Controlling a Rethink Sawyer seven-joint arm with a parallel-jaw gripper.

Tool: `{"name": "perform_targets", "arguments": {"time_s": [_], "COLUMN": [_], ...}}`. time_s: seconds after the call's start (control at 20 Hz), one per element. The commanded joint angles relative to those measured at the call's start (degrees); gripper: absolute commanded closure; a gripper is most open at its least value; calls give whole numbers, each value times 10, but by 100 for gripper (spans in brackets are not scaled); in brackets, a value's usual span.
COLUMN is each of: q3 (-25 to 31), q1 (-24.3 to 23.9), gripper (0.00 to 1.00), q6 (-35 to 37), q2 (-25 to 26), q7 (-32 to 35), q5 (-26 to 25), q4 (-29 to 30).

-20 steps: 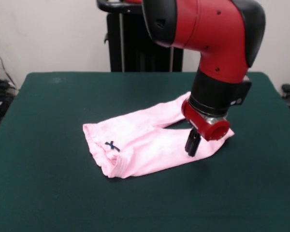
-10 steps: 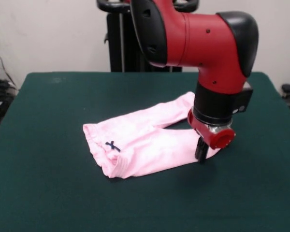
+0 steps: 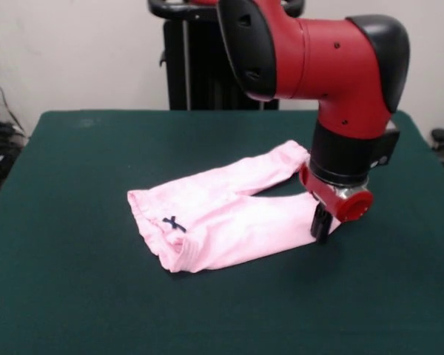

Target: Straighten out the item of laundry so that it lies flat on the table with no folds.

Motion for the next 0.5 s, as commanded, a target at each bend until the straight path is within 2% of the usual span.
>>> {"name": "perform_targets", "arguments": {"time_s": [0.05,0.2,0.5], "q3": [74,73,71], "q1": [18,14,27], "gripper": [100,100,100], "q6": [84,100,80], "q2": [0,-13,10], "q7": [-85,-88,-64], "q5": [1,4,5], "q4": [65,71,56]}}
